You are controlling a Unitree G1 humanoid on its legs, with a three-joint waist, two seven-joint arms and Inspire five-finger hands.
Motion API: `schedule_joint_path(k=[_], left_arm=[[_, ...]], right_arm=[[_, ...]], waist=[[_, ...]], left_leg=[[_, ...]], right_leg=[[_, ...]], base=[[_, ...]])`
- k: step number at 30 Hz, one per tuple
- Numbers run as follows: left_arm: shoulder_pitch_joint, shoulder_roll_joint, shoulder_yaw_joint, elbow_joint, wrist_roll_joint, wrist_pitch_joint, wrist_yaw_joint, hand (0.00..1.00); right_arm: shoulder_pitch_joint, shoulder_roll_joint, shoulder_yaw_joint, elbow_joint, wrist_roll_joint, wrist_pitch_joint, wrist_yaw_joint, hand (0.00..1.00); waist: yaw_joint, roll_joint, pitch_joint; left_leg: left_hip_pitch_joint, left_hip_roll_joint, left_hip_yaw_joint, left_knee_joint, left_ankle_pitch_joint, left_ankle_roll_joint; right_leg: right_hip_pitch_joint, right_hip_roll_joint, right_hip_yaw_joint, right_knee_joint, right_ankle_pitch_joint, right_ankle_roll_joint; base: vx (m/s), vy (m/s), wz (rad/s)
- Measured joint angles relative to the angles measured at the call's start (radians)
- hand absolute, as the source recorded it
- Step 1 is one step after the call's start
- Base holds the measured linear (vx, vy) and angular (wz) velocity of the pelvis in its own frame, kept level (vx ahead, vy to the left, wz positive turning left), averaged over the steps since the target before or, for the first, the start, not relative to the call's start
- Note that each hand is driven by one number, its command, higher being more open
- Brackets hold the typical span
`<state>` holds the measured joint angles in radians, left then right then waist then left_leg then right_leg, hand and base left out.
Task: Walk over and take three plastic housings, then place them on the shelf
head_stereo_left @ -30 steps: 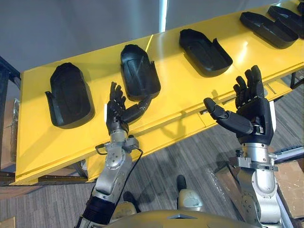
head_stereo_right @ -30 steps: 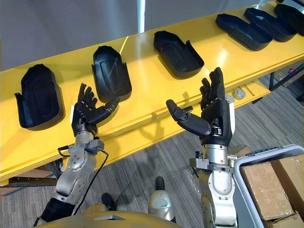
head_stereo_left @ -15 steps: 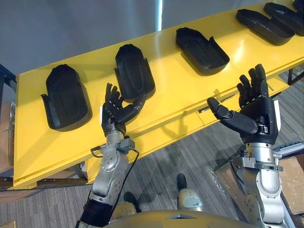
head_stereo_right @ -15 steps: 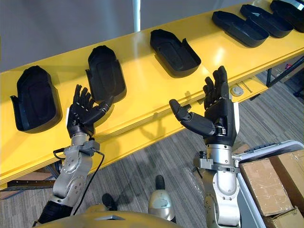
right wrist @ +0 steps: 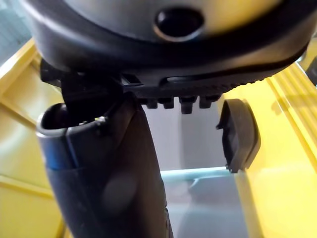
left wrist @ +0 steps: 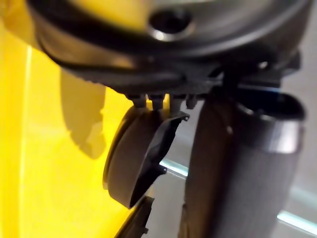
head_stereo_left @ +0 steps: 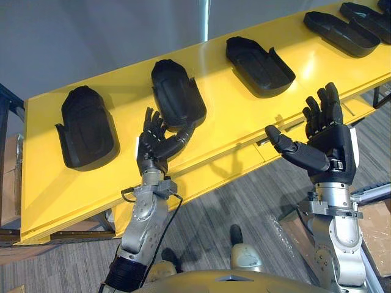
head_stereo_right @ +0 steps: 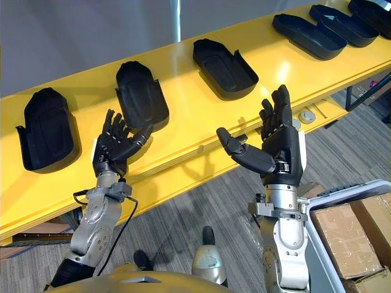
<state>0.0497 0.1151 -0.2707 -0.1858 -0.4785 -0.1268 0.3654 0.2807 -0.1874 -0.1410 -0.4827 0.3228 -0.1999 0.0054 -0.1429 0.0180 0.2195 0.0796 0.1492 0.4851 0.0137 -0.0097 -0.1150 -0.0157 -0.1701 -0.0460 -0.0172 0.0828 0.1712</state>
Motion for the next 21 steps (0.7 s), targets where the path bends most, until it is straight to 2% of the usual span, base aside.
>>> schedule_joint_path(k=[21], left_arm=[[0.007,-0.001,-0.035,0.0,-0.026,0.025,-0.027,1.0]], right_arm=[[0.001,0.0,0.0,0.0,0.0,0.014,0.007,1.0]], waist=[[-0.003,0.008,-0.023]], left_leg=[[0.002,0.0,0.0,-0.001,0.0,0.0]], right_leg=[[0.001,0.0,0.0,-0.001,0.001,0.0]], base=[[0.0,0.0,0.0]])
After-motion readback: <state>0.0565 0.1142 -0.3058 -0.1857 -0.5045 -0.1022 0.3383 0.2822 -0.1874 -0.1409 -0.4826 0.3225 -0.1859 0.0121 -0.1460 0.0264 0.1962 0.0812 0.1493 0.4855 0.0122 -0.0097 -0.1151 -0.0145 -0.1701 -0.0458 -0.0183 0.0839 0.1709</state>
